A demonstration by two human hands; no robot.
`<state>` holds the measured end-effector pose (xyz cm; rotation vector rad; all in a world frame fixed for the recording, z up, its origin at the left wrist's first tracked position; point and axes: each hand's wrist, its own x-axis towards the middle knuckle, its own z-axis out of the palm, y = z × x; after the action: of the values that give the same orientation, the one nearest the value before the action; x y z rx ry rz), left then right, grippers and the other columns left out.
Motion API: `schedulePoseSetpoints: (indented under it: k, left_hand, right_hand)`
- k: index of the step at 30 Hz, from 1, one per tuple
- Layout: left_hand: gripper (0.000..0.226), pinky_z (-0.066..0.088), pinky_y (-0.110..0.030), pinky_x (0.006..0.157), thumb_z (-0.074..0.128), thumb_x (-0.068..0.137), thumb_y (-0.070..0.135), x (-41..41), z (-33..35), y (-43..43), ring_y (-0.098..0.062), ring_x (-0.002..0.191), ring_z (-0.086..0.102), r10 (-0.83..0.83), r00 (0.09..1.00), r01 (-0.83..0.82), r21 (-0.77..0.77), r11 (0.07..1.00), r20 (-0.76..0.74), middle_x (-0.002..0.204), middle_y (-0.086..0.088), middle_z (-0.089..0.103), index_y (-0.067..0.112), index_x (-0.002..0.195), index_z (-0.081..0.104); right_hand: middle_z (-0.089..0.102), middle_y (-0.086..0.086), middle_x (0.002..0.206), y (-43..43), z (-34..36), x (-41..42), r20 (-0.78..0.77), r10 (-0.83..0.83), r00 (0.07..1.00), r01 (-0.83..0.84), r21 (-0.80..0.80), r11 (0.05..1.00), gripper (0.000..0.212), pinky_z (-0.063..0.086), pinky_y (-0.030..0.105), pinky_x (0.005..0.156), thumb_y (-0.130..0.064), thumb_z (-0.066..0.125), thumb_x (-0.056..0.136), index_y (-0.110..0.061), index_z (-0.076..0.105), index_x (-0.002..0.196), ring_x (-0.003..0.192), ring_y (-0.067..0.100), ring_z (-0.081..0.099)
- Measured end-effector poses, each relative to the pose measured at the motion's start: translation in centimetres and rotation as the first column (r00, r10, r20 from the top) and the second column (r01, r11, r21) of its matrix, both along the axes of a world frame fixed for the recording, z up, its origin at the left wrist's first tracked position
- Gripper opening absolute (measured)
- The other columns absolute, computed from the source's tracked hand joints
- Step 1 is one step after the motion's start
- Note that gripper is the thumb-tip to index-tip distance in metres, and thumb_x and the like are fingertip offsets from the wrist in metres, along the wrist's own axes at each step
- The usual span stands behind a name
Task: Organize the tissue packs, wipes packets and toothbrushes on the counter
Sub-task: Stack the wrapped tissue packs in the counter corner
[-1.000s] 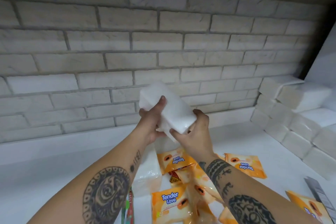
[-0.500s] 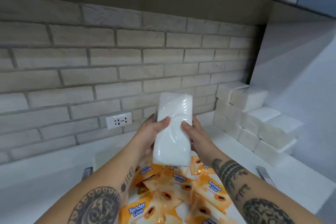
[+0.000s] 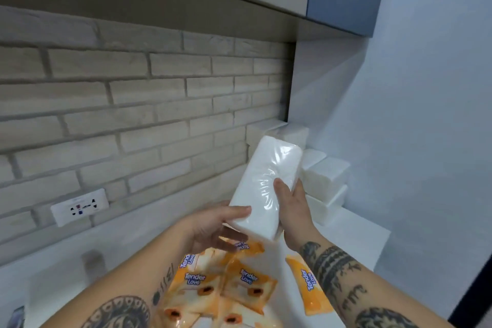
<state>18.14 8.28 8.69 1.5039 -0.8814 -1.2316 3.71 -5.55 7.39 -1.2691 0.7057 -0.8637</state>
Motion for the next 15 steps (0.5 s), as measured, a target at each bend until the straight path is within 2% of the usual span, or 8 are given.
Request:
schedulePoseSetpoints:
  k: [3,6,8,10,13,15]
  left_hand:
    - [0.08,0.059,-0.042,0.086,0.085,0.06,0.054,-0.9,-0.9,-2.9,-0.026,0.095,0.073,0.071,0.997,-0.071,-0.045,0.996,-0.009,0.111,-0.012,0.077,0.016,0.128,0.067]
    - [0.072,0.061,-0.037,0.079,0.082,0.064,0.054,-1.3,-1.3,-7.4,-0.022,0.085,0.074,0.116,0.993,-0.117,-0.063,0.991,-0.018,0.101,-0.008,0.078,0.016,0.124,0.069]
    - [0.066,0.06,-0.041,0.087,0.082,0.069,0.052,-1.8,-1.2,-10.4,-0.022,0.085,0.073,0.177,0.982,-0.181,-0.078,0.98,-0.06,0.098,-0.006,0.078,0.015,0.122,0.07]
    - [0.05,0.059,-0.043,0.094,0.079,0.083,0.043,-2.5,-0.8,-13.7,-0.024,0.086,0.073,0.252,0.957,-0.268,-0.11,0.957,-0.142,0.094,-0.005,0.079,0.012,0.121,0.071]
    - [0.035,0.062,-0.038,0.082,0.074,0.09,0.037,-3.0,0.2,-18.6,-0.022,0.081,0.073,0.342,0.911,-0.377,-0.13,0.917,-0.229,0.076,0.001,0.077,0.012,0.115,0.071]
    - [0.035,0.061,-0.032,0.069,0.076,0.089,0.039,-3.0,0.5,-22.2,-0.023,0.077,0.072,0.406,0.878,-0.445,-0.117,0.888,-0.253,0.068,0.001,0.073,0.012,0.111,0.07]
  right_hand:
    - [0.059,-0.002,0.146,-2.1,-0.4,-0.9,0.0,-0.028,1.0,0.028,0.036,0.999,0.101,0.056,0.052,0.102,-0.071,0.069,0.074,-0.035,0.027,0.159,0.118,0.023,0.068]
    - [0.07,-0.001,0.128,-5.7,-0.7,-1.7,0.03,-0.04,0.999,0.038,0.071,0.997,0.072,0.058,0.053,0.098,-0.06,0.066,0.089,-0.03,0.039,0.149,0.109,0.022,0.074]
    - [0.073,0.0,0.123,-8.4,-0.4,-1.8,0.047,-0.052,0.998,0.046,0.124,0.991,0.062,0.059,0.053,0.096,-0.059,0.067,0.09,-0.03,0.046,0.14,0.107,0.023,0.075]
    - [0.072,0.001,0.122,-11.4,0.2,-1.6,0.029,-0.075,0.997,0.07,0.138,0.988,0.056,0.06,0.049,0.091,-0.058,0.066,0.091,-0.028,0.047,0.135,0.106,0.024,0.074]
    - [0.067,-0.003,0.123,-16.3,1.4,-1.0,-0.045,-0.088,0.995,0.094,0.142,0.985,0.06,0.057,0.037,0.08,-0.06,0.063,0.092,-0.024,0.044,0.137,0.106,0.019,0.07]
    - [0.066,-0.005,0.126,-20.0,1.9,-0.6,-0.089,-0.061,0.994,0.074,0.152,0.986,0.072,0.057,0.039,0.089,-0.065,0.065,0.087,-0.023,0.043,0.141,0.109,0.018,0.068]
